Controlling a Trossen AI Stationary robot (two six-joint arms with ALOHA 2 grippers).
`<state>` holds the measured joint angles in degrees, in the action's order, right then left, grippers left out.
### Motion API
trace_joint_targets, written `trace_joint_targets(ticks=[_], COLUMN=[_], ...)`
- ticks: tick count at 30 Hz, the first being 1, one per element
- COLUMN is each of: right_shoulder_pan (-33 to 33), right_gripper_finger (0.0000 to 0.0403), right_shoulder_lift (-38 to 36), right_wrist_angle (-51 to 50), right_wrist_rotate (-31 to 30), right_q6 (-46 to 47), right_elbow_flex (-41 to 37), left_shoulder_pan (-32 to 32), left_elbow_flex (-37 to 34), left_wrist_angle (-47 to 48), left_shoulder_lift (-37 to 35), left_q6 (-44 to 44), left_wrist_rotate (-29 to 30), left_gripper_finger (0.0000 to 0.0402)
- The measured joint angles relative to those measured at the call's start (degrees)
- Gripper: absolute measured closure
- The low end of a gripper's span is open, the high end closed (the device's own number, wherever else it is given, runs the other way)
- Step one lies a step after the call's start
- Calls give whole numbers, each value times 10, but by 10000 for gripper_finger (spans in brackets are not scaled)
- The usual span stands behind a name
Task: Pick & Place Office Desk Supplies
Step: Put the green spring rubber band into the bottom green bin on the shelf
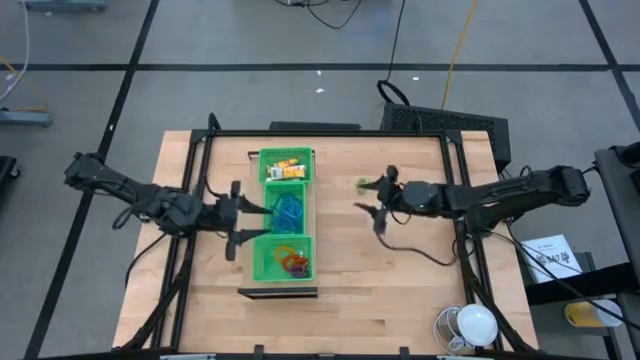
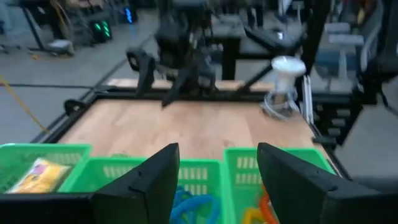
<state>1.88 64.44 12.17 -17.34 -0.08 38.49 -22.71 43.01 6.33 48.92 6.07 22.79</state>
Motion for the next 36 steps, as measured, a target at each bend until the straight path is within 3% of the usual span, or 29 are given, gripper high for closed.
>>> trace_joint_targets(ticks=[8,18,20,27,36], right_shoulder_pan=[-83,-164,-171,-185,-194], right_gripper_finger=[167,167,167,169,249], right_shoulder_lift=[127,273,291,329,332], right_wrist_angle=[-19,3,23,44,35], right_wrist_rotate=[-19,3,25,21,15], right_q6=[123,200,207,222,229], right_elbow_flex=[-12,-12,-12,-10,-10], left_shoulder_pan=[17,19,19,20,30], left_elbow_flex=[-106,-108,-108,-108,-108], left_wrist_angle=[-150,-151,-151,-150,-150], left_shoulder_lift=[-78,-77,-77,-77,-77], left_q6=[2,2,-1,-14,-12], left_wrist_rotate=[13,13,13,13,13], left_gripper_finger=[184,176,176,176,176])
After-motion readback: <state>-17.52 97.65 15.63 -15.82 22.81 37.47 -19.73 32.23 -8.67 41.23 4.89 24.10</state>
